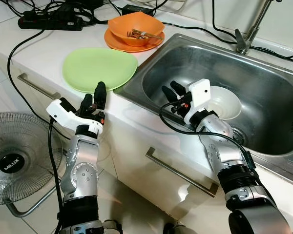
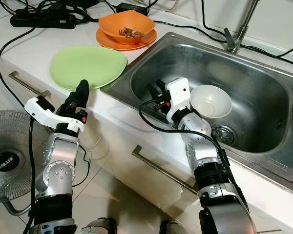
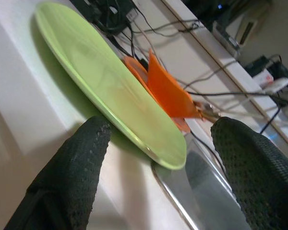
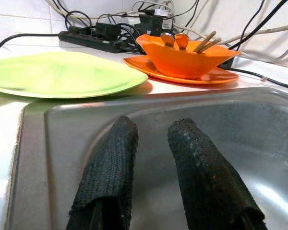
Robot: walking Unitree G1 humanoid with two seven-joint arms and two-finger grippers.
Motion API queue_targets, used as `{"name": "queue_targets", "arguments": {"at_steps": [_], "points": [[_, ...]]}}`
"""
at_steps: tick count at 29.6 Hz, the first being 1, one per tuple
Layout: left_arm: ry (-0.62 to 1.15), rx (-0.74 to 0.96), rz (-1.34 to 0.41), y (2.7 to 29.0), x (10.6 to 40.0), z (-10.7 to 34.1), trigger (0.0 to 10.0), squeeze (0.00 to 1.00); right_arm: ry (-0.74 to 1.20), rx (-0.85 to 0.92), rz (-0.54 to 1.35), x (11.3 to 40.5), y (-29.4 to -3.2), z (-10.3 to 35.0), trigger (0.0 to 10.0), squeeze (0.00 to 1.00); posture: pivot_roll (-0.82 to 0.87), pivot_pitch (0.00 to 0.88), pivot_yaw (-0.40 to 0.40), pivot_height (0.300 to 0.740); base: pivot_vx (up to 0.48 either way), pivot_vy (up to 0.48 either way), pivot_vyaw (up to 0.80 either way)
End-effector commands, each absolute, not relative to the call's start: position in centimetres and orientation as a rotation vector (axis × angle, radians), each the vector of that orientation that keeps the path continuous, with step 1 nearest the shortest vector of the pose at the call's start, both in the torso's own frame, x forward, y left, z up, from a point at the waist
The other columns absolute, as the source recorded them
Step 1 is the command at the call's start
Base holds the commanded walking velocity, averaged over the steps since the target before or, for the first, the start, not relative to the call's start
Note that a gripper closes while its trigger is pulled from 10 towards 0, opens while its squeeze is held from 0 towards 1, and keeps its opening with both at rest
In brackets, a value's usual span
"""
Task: Kitchen organization
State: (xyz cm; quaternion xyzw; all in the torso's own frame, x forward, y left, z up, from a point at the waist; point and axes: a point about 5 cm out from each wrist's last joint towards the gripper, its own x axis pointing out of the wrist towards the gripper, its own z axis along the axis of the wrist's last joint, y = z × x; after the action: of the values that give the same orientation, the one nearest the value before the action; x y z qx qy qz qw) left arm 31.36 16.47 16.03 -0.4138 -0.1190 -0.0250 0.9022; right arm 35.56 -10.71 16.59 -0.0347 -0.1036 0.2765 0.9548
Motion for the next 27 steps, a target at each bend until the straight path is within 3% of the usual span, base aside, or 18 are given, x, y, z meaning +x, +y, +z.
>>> {"name": "queue_targets", "arguments": {"at_steps": [1, 16, 27], "points": [[-0.247, -0.901, -0.04, 16.7, 31.8, 16.4, 10.0, 0.0, -0.209, -0.086, 0.569, 35.5, -10.8, 16.6, 10.0, 0.0, 0.1, 0.11, -0.02, 0.74, 0.0, 0.0, 0.0], [-0.346, -1.201, -0.052, 17.6, 32.5, 19.9, 10.0, 0.0, -0.216, -0.095, 0.572, 35.6, -10.9, 16.9, 10.0, 0.0, 0.1, 0.107, -0.023, 0.74, 0.0, 0.0, 0.0], [-0.333, -1.231, -0.053, 17.5, 32.6, 19.8, 10.0, 0.0, -0.216, -0.098, 0.573, 35.6, -11.0, 16.9, 10.0, 0.0, 0.1, 0.108, -0.024, 0.74, 0.0, 0.0, 0.0]]}}
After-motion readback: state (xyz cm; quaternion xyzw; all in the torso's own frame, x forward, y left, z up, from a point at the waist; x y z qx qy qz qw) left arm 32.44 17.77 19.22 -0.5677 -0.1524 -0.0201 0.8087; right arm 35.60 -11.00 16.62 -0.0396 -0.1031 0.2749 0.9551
